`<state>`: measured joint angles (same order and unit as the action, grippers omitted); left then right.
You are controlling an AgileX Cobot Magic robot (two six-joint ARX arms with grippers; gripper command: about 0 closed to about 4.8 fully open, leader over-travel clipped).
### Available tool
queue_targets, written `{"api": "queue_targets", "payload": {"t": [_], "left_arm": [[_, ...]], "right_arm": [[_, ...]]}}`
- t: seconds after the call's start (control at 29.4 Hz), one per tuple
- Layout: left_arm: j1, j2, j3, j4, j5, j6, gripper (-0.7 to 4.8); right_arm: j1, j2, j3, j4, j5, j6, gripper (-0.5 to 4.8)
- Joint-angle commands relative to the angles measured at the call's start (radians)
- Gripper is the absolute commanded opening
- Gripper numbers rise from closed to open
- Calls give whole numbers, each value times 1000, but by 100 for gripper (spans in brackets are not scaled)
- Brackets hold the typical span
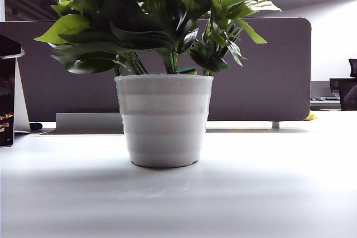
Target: Pick up the watering can from the table, water the potted plant, and put the can back.
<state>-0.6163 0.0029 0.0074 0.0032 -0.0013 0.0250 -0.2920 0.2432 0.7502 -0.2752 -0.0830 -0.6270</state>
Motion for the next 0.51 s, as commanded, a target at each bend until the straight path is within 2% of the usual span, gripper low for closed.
{"api": "queue_targets", "payload": {"t": [0.03,0.51], "left_arm": [[1,1,1,11,2,-3,-5],[2,1,1,11,2,-3,-5]], "right_arm": [[2,5,44,134,2,-11,-6],[2,58,130,138,-29,-37,-6]]}}
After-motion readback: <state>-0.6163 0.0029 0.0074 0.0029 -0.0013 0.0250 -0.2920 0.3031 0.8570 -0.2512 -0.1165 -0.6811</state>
